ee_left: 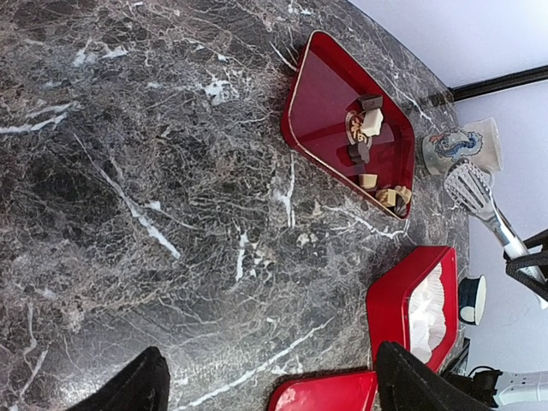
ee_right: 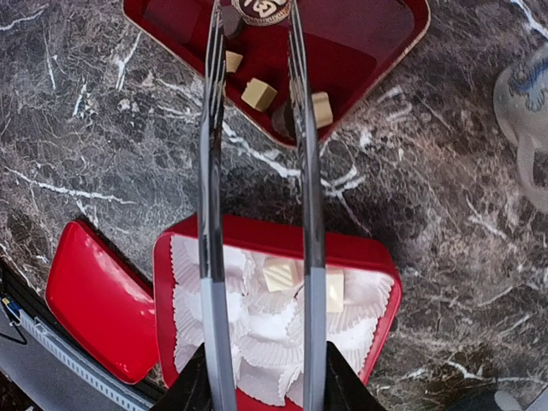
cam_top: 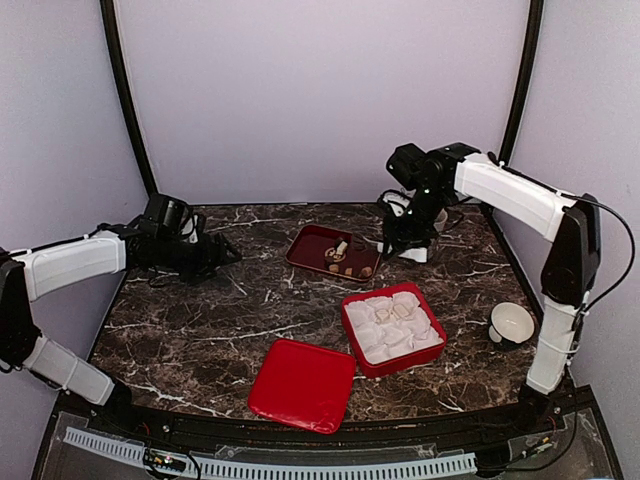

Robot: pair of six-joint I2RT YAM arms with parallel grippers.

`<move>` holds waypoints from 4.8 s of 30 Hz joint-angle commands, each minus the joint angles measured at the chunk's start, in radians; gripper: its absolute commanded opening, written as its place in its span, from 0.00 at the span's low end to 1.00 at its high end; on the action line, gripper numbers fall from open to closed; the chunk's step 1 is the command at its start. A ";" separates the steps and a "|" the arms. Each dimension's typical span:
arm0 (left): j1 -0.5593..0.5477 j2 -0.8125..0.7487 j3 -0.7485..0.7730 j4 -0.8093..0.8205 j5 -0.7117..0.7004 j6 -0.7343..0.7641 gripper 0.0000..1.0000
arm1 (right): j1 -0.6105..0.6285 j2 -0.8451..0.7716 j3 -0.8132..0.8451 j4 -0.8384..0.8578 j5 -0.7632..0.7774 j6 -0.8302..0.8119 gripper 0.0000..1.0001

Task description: Pack the chocolate

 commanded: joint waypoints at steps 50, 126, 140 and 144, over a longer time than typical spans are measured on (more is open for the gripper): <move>0.019 0.130 0.125 -0.060 -0.045 0.048 0.86 | 0.004 0.362 0.259 0.184 0.058 0.115 0.47; 0.063 0.016 -0.008 -0.027 0.006 0.102 0.85 | 0.244 -0.506 -0.679 0.307 -0.018 0.162 0.21; 0.063 0.012 -0.006 -0.036 -0.010 0.099 0.85 | 0.267 -0.411 -0.685 0.326 0.038 0.165 0.23; 0.062 0.018 -0.006 -0.036 -0.010 0.099 0.85 | 0.267 -0.403 -0.682 0.328 0.047 0.161 0.27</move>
